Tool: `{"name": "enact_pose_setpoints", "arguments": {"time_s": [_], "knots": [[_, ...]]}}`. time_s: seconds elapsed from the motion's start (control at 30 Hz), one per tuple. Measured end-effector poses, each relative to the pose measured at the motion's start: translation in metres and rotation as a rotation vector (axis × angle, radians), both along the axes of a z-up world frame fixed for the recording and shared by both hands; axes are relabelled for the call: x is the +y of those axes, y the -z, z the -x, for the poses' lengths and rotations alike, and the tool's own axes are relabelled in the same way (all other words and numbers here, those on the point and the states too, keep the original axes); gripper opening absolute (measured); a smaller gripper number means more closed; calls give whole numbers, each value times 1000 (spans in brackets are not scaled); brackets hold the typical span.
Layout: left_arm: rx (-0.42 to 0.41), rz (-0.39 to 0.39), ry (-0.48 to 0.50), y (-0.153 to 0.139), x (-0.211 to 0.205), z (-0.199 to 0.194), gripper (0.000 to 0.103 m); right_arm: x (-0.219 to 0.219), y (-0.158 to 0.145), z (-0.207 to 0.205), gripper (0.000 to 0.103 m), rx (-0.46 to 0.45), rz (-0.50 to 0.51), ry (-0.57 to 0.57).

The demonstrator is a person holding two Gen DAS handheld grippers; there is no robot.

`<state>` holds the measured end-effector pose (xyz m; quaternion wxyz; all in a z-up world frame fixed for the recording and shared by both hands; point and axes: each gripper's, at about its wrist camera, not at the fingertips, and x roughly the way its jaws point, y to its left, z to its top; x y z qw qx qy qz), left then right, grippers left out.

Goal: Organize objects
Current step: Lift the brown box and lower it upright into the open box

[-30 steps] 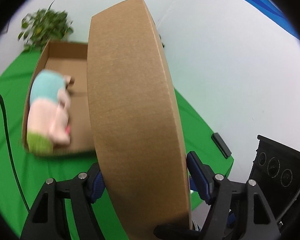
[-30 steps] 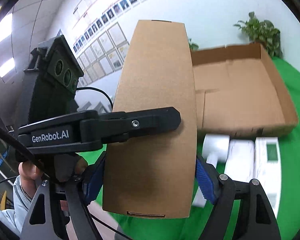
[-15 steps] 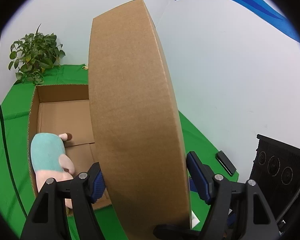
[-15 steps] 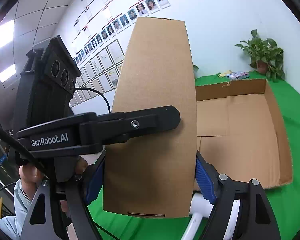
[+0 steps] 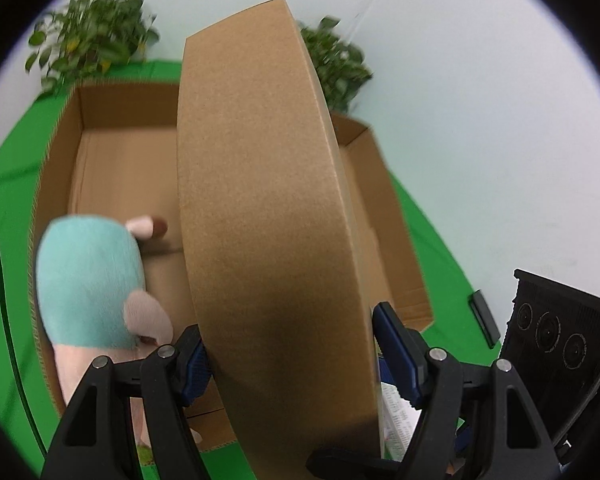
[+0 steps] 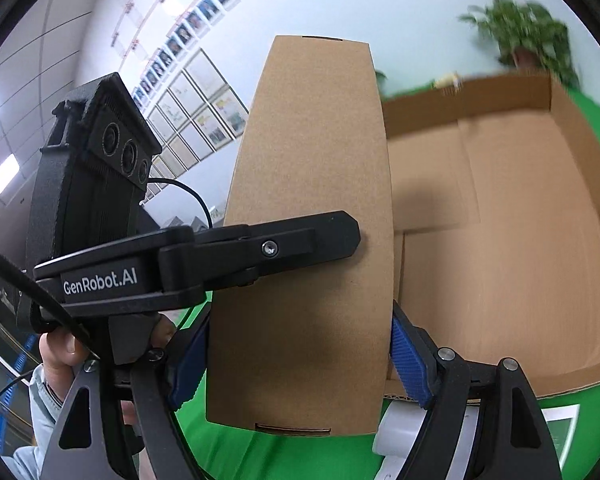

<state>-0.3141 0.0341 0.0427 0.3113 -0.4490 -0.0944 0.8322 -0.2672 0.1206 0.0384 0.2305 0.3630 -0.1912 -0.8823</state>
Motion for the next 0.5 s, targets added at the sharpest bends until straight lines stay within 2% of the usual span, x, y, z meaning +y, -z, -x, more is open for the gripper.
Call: {"name": "enact_pose_setpoints", "arguments": {"time_s": [0.2,0.27,0.5], "knots": [[-77,28,-17,33,4,19,72,8,43,36,77,-83,57,6],[-64,31,-26,32,4,20,73,12,46,45,77,-97,82,9],[-60,13,-55,25,-4,25,73,8,49,64,76,-87,57,1]]}}
